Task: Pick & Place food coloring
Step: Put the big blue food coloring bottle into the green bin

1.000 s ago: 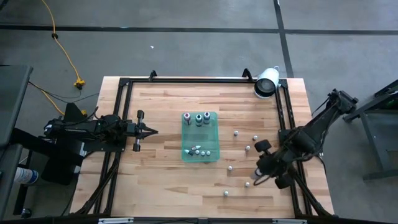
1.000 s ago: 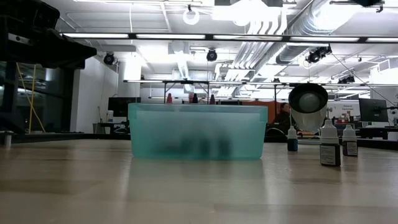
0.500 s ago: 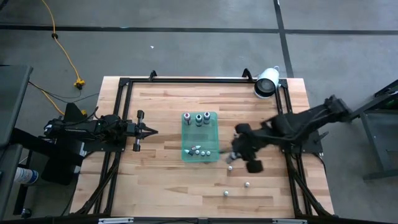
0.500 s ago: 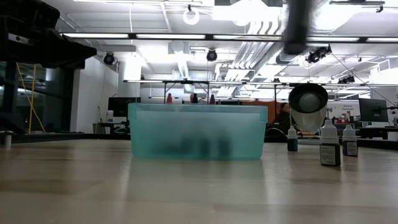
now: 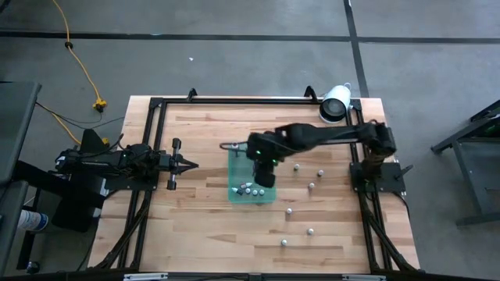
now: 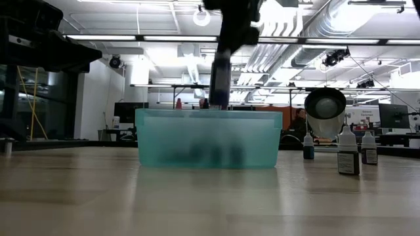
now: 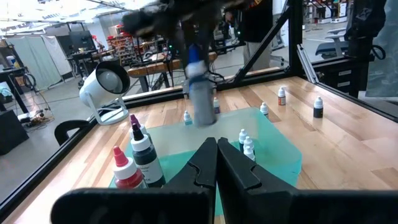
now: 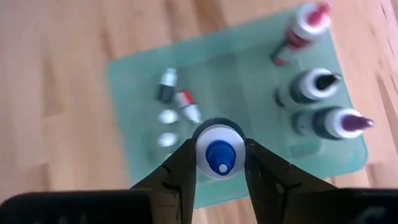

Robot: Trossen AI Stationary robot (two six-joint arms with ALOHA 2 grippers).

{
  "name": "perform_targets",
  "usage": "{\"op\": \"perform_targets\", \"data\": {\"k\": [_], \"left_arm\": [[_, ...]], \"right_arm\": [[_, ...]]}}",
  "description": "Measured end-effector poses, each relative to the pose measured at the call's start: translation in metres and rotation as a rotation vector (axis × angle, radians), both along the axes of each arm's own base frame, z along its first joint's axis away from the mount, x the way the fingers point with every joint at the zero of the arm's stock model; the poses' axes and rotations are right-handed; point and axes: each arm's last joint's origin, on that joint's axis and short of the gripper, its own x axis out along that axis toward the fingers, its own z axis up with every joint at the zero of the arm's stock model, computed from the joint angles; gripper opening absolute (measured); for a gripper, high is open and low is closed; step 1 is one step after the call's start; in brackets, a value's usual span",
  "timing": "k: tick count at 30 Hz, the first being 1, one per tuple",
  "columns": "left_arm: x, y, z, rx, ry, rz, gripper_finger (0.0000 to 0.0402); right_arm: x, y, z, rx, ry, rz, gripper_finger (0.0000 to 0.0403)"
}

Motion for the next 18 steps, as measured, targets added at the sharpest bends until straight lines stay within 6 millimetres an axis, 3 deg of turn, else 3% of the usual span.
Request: {"op": "perform_targets", "data": {"k": [8, 18], "left_arm": [[0.0, 0.0, 0.0, 0.0, 0.0, 0.0, 0.0], [0.0, 0.0, 0.0, 0.0, 0.0, 0.0, 0.0]], "right_arm": [[0.007, -0.032, -0.034, 0.026, 0.11, -0.183, 0.0104], [-0.002, -0.06, -0.055, 0.006, 0.177, -0.335, 0.0104]]}}
